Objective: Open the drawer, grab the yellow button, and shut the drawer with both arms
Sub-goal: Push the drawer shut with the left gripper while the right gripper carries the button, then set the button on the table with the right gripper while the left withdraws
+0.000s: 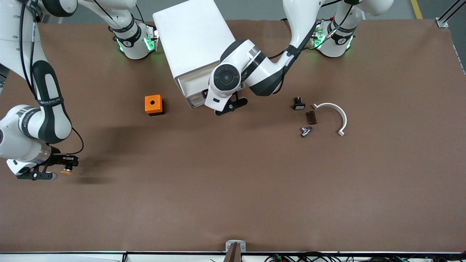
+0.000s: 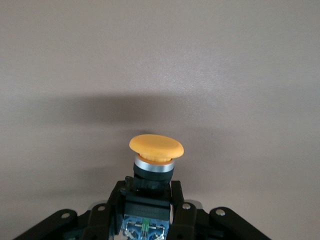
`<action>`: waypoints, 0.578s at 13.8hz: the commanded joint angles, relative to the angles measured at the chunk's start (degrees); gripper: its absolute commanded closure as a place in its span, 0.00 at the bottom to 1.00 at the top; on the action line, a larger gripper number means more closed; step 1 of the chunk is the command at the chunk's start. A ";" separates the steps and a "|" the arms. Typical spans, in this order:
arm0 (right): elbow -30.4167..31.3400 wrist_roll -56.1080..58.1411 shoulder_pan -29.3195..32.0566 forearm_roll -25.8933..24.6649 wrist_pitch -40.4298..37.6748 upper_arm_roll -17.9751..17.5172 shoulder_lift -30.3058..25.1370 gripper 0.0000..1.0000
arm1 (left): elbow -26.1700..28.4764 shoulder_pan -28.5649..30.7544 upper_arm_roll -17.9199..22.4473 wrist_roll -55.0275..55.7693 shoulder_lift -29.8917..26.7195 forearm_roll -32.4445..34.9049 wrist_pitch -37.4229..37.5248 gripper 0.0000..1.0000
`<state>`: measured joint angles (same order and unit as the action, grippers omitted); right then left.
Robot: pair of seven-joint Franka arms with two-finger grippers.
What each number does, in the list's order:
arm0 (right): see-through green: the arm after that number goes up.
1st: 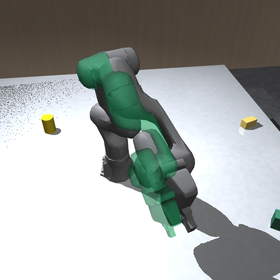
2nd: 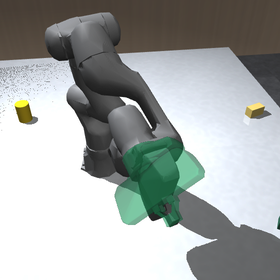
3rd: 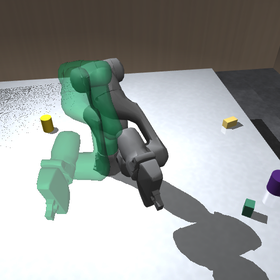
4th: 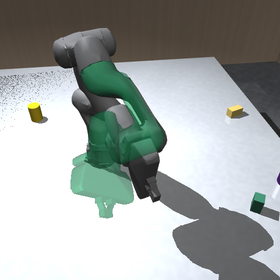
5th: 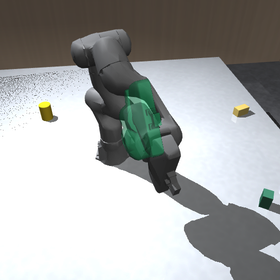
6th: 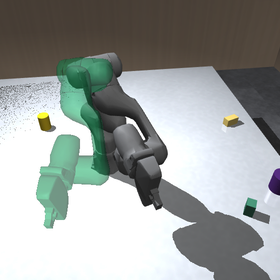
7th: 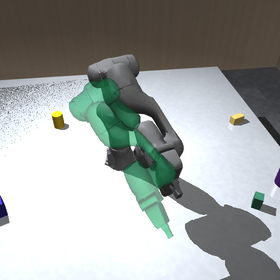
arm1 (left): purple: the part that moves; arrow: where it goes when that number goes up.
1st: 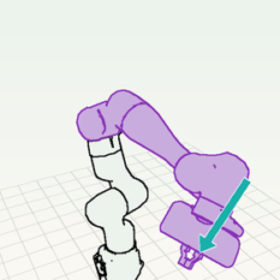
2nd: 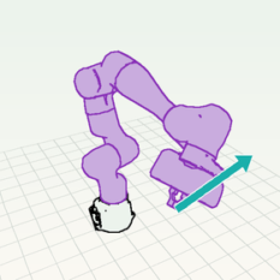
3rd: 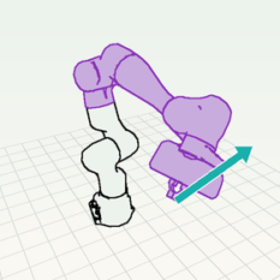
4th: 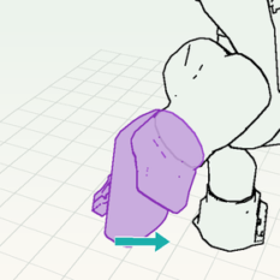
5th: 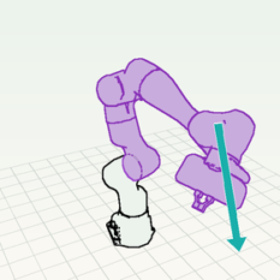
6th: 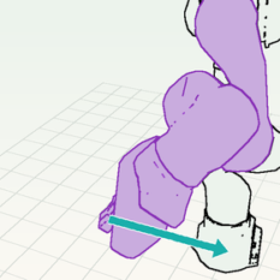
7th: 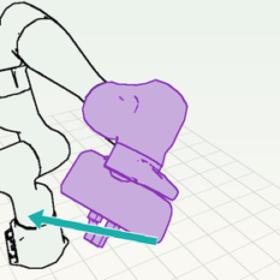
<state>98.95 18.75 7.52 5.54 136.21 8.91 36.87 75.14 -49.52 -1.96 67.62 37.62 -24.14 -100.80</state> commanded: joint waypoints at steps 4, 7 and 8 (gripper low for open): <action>-3.76 9.55 2.41 5.18 1.34 -1.26 4.97 0.99 | 1.59 -1.01 -2.79 4.72 -0.70 -0.03 0.52 0.00; -3.85 9.03 2.67 5.27 1.69 -1.18 5.41 0.98 | 1.68 -0.32 -2.35 5.07 -1.14 0.58 3.23 0.00; -3.85 8.50 2.58 5.79 1.69 -1.18 5.50 0.97 | 1.68 0.73 -1.83 5.16 -1.49 0.85 3.68 0.00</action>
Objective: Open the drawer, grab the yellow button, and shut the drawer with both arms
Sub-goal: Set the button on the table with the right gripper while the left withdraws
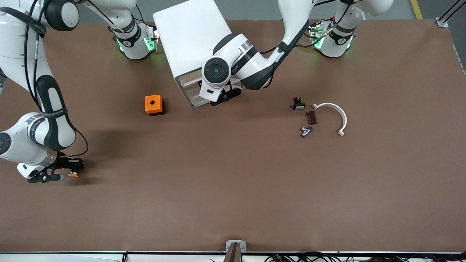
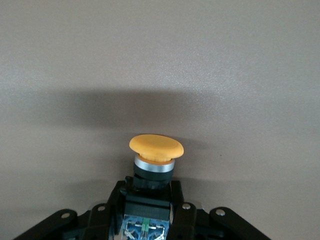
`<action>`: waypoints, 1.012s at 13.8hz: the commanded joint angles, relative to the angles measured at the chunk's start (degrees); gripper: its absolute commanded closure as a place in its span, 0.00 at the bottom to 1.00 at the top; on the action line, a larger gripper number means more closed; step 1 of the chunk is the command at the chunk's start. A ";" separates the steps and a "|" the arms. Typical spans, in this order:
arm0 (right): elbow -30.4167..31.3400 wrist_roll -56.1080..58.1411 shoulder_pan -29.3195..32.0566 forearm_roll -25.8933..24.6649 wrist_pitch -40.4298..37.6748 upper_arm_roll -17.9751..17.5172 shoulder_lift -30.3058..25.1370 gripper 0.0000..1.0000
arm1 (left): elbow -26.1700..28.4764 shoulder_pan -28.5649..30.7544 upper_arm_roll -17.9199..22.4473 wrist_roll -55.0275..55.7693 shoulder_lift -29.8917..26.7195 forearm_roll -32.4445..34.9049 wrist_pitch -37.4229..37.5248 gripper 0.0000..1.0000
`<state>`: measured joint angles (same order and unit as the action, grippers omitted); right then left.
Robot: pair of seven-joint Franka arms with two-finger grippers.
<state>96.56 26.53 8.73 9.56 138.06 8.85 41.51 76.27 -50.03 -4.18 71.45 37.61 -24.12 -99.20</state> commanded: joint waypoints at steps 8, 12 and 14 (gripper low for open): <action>-3.39 0.10 1.46 2.66 -0.25 -0.94 1.74 0.00 | 0.19 21.97 1.45 -0.34 -12.20 16.37 7.09 0.00; -3.57 -0.16 0.94 2.48 -6.63 -0.68 -2.46 0.00 | 0.10 30.06 1.36 -6.47 -16.50 22.10 7.09 0.00; -3.57 -0.51 0.85 2.39 -13.32 -0.15 -7.03 0.00 | 0.10 34.89 1.37 -11.22 -18.35 22.80 7.17 0.00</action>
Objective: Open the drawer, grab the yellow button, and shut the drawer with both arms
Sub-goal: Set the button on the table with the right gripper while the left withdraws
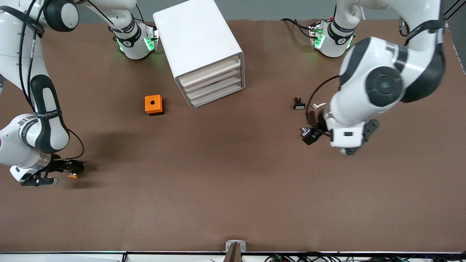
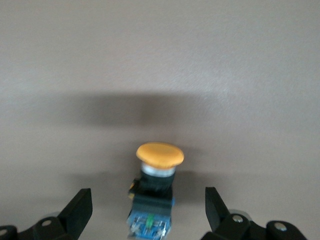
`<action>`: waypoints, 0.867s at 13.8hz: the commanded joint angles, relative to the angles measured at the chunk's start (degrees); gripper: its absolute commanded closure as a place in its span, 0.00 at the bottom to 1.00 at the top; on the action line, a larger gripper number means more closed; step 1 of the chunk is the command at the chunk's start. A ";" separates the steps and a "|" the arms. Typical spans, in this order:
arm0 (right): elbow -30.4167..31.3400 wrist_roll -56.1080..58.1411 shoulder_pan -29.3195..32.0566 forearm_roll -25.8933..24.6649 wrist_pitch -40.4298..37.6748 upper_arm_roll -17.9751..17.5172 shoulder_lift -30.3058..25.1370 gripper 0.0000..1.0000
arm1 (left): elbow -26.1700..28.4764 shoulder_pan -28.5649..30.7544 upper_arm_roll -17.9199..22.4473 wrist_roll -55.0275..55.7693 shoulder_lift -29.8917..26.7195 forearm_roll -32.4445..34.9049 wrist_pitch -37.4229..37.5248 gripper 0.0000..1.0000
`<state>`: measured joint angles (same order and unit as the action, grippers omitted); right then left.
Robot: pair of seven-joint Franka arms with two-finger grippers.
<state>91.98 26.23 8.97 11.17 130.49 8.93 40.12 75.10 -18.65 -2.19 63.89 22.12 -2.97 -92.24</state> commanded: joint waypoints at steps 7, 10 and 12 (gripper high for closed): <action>1.01 -14.87 -1.23 -7.21 -24.38 -0.06 -17.34 0.00 | 1.45 17.85 -0.53 -32.12 -9.01 1.74 5.39 0.00; 1.10 -16.04 -1.24 -7.21 -30.01 -0.06 -22.09 0.00 | 1.63 20.66 -0.53 -39.25 -12.70 1.74 8.82 0.00; 1.01 -16.30 -1.32 -7.30 -34.66 0.03 -25.16 0.00 | 3.20 20.85 -0.62 -45.05 -15.51 1.74 10.32 0.00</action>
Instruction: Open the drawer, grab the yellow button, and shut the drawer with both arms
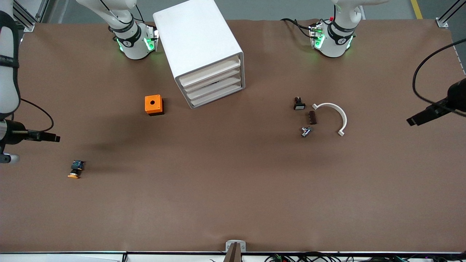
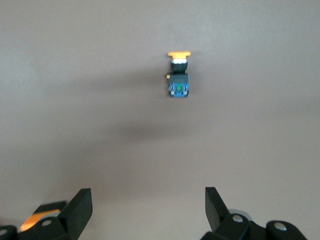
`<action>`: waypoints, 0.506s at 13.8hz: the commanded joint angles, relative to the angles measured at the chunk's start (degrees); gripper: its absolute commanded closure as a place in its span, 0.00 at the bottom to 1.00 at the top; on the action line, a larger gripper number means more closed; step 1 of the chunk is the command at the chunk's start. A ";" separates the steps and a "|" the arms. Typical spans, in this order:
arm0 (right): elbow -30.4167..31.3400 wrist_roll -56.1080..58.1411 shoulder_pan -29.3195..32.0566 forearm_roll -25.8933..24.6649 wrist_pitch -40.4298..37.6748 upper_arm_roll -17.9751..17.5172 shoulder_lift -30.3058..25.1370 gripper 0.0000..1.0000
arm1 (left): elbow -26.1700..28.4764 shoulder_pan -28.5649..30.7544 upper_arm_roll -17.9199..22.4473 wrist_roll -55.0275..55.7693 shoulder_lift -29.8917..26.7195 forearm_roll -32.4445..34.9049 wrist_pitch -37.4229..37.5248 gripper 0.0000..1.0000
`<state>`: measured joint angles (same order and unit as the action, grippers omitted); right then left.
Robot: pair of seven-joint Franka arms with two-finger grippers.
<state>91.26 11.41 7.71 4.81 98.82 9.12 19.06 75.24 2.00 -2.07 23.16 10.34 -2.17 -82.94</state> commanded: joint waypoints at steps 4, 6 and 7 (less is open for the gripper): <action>1.73 -3.57 -0.06 -1.64 -9.16 -0.42 -9.55 0.00 | 16.67 -0.24 -1.44 -6.37 -16.21 0.58 -0.12 0.00; 1.64 -6.21 -1.63 -1.82 -12.15 -0.51 -11.49 0.00 | 19.93 0.11 -3.98 -6.73 -19.47 0.67 -0.12 0.00; 1.64 -8.05 -2.95 -1.91 -12.86 -0.42 -12.55 0.00 | 20.55 0.11 -5.04 -6.81 -20.27 0.85 -0.12 0.00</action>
<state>91.29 7.15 7.02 4.17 86.96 8.90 9.45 90.64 1.66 -5.09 17.61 -5.77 -2.17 -81.45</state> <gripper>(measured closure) 0.000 0.000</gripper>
